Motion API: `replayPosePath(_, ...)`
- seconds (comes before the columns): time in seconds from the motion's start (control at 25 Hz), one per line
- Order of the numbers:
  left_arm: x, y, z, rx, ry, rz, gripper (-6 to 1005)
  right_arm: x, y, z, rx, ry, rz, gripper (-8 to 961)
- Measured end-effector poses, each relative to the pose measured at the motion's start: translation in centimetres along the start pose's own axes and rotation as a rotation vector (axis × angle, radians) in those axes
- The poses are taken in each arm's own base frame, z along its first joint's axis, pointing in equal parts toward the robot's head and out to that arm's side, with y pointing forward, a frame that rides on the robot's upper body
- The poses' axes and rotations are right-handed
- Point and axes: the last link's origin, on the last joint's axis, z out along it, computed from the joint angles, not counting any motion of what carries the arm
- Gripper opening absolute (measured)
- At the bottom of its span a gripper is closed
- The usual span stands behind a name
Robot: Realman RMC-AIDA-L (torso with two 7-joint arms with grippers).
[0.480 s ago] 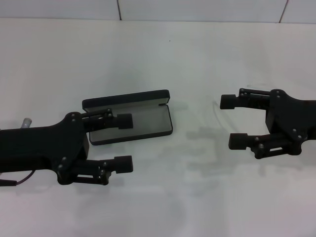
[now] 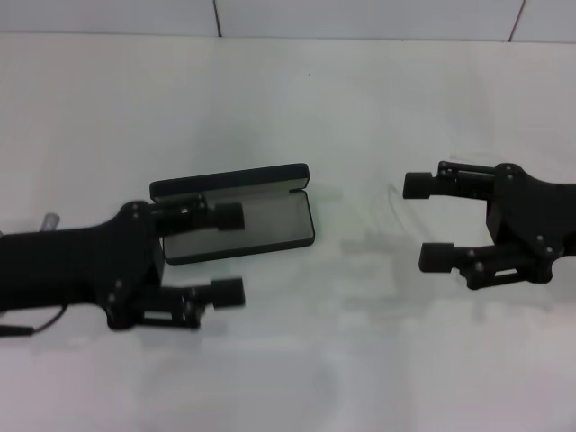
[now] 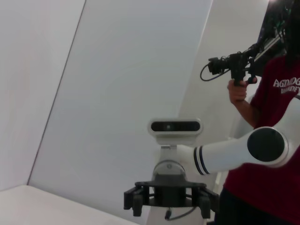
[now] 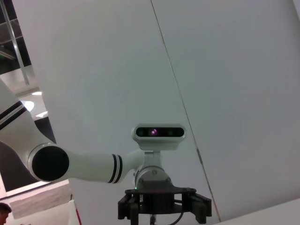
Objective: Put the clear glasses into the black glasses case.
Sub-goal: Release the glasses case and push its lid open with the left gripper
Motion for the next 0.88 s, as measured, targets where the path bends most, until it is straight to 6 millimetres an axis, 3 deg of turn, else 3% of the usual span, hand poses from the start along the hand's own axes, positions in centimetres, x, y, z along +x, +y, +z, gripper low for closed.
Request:
replayPosePath(0.2,2.3,-1.5,-0.9,0.116,0.039,0.006,812,-0.1,-0.1,-0.6,0.043,-0.035,-0.023,874)
replayPosePath(0.36,6.3,-3.1,-1.2,0.228,-0.007,-0.027,798,0.1,0.2,-1.8,0.099,-0.077,-0.034,874)
replayPosePath(0.6,10.5,-4.2,2.0,0.473,-0.365,-0.017,776,0.8,1.3,-3.9,0.192,-0.163,-0.045,873)
replayPosePath(0.84,10.2,-5.3,6.4,0.601,-0.712,0.103,771,1.4,2.5,-6.8,0.318,-0.248,-0.059,873)
replayPosePath(0.88,9.5,-5.6,7.9,0.605,-0.804,0.145,770,1.4,2.7,-7.1,0.334,-0.259,-0.061,873)
